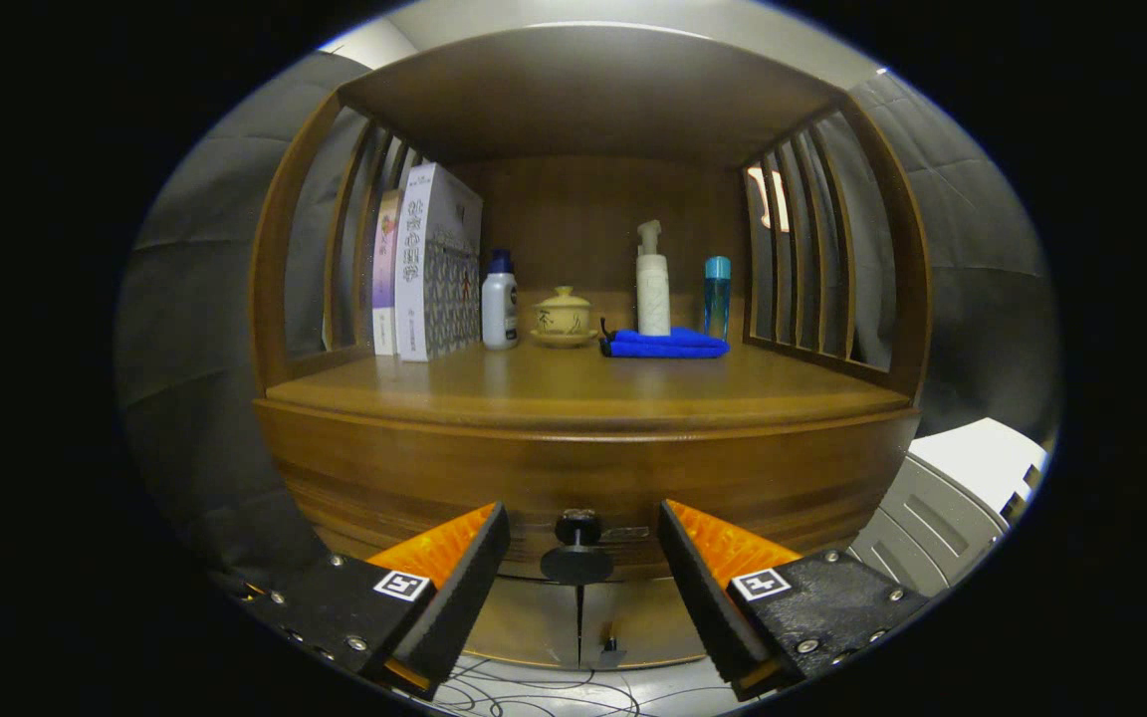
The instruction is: Pull open the drawer, take out the items inside it, and place them on the countertop above the cabinet.
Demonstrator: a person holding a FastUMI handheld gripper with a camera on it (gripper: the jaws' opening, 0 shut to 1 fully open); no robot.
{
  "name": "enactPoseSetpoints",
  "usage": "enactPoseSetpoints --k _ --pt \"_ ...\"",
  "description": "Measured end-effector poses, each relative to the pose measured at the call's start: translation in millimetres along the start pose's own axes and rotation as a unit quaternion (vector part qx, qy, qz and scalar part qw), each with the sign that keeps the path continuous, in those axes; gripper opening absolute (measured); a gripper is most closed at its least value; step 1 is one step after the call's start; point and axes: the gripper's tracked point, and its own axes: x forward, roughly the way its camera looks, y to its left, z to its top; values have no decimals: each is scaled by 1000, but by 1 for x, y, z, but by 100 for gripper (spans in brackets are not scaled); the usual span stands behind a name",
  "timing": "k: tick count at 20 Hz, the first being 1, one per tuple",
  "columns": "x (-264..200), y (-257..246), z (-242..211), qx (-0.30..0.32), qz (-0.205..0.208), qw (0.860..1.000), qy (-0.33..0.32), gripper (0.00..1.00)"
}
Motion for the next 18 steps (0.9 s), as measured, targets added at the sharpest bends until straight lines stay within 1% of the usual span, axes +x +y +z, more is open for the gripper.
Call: enactPoseSetpoints --k 4,6,9,11,14,16,18 --pt "9 6 -5 24 20 999 -9 90" --pt "14 1 -8 24 13 1000 -13 78" --pt "18 7 -24 6 21 1000 11 60" --pt "19 7 -29 -8 14 1000 14 53" --pt "21 7 -30 -7 9 1000 15 50" --pt "19 8 -34 19 8 999 31 48" --pt "21 9 -33 24 18 999 42 42"
